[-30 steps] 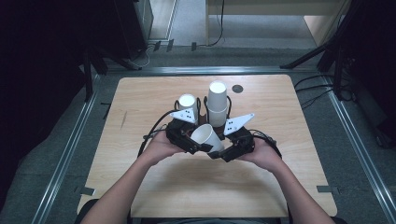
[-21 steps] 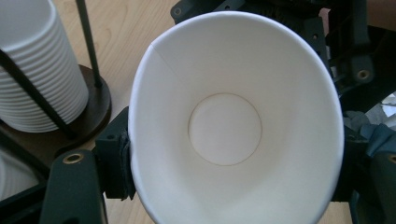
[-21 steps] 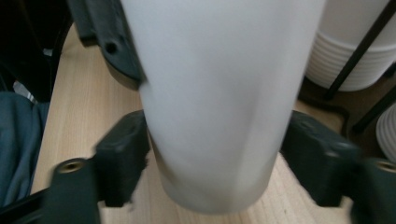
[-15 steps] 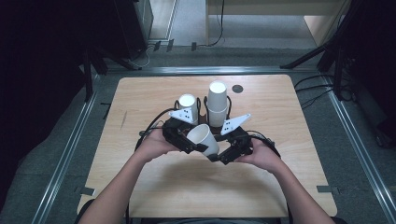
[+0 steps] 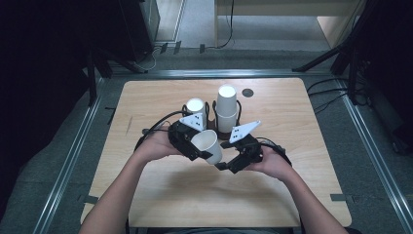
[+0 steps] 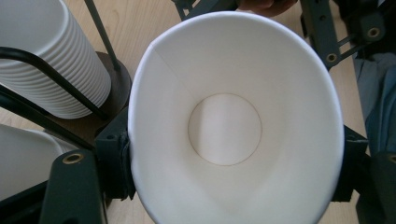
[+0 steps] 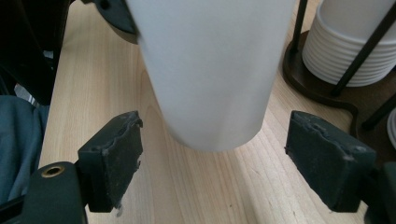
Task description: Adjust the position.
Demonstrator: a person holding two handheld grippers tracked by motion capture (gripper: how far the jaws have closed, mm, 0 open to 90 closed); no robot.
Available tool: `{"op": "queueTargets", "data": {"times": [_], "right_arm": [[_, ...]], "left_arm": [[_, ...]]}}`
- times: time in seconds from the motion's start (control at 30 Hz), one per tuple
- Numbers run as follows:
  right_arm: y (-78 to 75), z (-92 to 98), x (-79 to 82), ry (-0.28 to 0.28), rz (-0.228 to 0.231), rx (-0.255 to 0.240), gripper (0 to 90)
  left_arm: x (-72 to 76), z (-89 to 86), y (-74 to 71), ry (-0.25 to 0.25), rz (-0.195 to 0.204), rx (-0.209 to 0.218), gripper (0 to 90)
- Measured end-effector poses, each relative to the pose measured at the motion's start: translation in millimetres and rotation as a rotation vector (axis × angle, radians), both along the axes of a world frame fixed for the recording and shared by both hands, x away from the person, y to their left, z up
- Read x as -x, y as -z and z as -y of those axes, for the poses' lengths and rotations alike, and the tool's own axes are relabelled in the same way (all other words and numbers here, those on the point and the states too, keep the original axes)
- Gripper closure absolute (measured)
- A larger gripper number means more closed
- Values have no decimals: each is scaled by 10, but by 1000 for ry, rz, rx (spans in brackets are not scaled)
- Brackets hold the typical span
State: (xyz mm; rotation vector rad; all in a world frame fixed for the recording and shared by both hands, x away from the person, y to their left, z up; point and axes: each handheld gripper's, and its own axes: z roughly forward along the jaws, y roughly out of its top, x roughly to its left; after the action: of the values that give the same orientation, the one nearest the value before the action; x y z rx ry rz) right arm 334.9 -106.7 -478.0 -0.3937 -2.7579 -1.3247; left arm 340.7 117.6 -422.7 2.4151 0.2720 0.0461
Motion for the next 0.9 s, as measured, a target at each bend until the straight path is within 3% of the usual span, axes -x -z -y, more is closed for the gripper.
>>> {"op": "queueTargets", "data": {"times": [0.3,0.6,0.8,0.9], "right_arm": [[19,-17,41,-14,27,13,213],[116,-36,56,-36,26,51,279],[95,-29,64,-52,58,40,330],[82,-21,62,-48,57,27,329]], "left_arm": [[-19,164,137,61,-12,-50,239],[16,288,191,93,-22,-63,232],[12,274,179,82,-27,-50,221],[24,254,173,64,-2,-20,201]]}}
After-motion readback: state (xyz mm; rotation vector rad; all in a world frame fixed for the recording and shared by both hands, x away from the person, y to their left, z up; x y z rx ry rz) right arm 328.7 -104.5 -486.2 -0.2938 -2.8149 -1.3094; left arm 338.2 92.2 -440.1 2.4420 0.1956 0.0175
